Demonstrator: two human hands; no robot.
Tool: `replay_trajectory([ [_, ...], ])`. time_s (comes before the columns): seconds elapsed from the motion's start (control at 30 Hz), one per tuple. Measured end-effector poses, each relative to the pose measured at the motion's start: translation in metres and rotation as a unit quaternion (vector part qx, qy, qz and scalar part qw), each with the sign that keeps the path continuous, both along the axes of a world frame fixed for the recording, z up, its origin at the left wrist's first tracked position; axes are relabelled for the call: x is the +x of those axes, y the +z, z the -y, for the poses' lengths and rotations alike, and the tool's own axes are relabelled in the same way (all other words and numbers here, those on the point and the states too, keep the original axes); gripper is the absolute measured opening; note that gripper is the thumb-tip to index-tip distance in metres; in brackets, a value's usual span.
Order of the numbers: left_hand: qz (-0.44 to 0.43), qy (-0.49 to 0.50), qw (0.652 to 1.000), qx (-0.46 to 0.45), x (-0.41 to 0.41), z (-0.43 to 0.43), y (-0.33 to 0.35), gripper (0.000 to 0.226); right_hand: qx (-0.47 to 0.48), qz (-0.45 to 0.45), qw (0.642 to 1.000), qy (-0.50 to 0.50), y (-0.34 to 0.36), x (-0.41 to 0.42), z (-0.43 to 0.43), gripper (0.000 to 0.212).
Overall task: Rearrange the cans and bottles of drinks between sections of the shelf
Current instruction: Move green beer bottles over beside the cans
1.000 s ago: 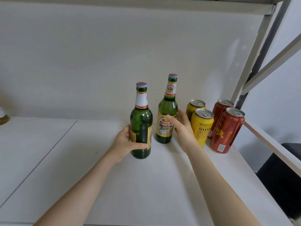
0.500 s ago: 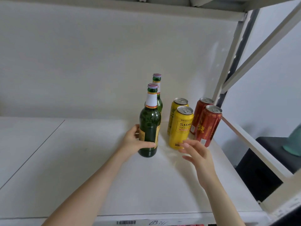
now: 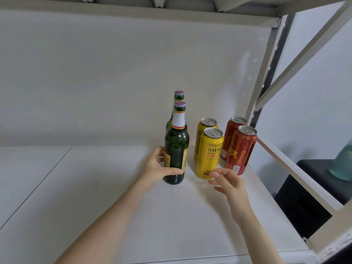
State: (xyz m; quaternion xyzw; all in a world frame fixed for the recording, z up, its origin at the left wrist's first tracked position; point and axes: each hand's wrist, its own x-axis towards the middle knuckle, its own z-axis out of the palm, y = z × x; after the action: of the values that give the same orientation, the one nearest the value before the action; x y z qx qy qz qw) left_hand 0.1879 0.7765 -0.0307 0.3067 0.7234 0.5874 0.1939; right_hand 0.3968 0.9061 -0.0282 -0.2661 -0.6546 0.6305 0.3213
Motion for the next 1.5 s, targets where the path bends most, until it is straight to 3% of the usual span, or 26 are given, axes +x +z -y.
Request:
replay_trajectory([
  [0.23,-0.039,0.015,0.999,-0.017,-0.001,0.001,-0.003,0.076,0.01,0.019,1.0,-0.011,-0.005,-0.008,0.005,0.013],
  [0.4,-0.148,0.052,0.987,-0.029,0.006,0.014,-0.002,0.073,0.08,0.048,0.995,-0.038,-0.006,-0.005,0.014,0.022],
  [0.53,-0.273,0.073,0.957,-0.065,0.01,0.037,0.004,0.076,0.159,0.104,0.98,-0.063,-0.007,0.003,0.026,0.039],
  [0.73,-0.463,0.09,0.865,-0.174,0.026,0.075,0.008,0.071,0.355,0.258,0.893,-0.098,0.001,0.018,0.048,0.066],
  [0.9,-0.536,0.099,0.803,-0.24,0.053,0.102,0.016,0.065,0.472,0.334,0.803,-0.141,0.01,0.04,0.071,0.073],
  [1.03,-0.565,0.109,0.776,-0.259,0.085,0.127,0.024,0.063,0.528,0.368,0.751,-0.147,0.02,0.062,0.09,0.069],
  [1.2,-0.585,0.128,0.755,-0.265,0.122,0.165,0.037,0.059,0.562,0.384,0.723,-0.12,0.033,0.087,0.121,0.069],
  [1.5,-0.59,0.143,0.726,-0.324,0.161,0.238,0.046,0.066,0.582,0.386,0.71,-0.087,0.046,0.104,0.181,0.072],
])
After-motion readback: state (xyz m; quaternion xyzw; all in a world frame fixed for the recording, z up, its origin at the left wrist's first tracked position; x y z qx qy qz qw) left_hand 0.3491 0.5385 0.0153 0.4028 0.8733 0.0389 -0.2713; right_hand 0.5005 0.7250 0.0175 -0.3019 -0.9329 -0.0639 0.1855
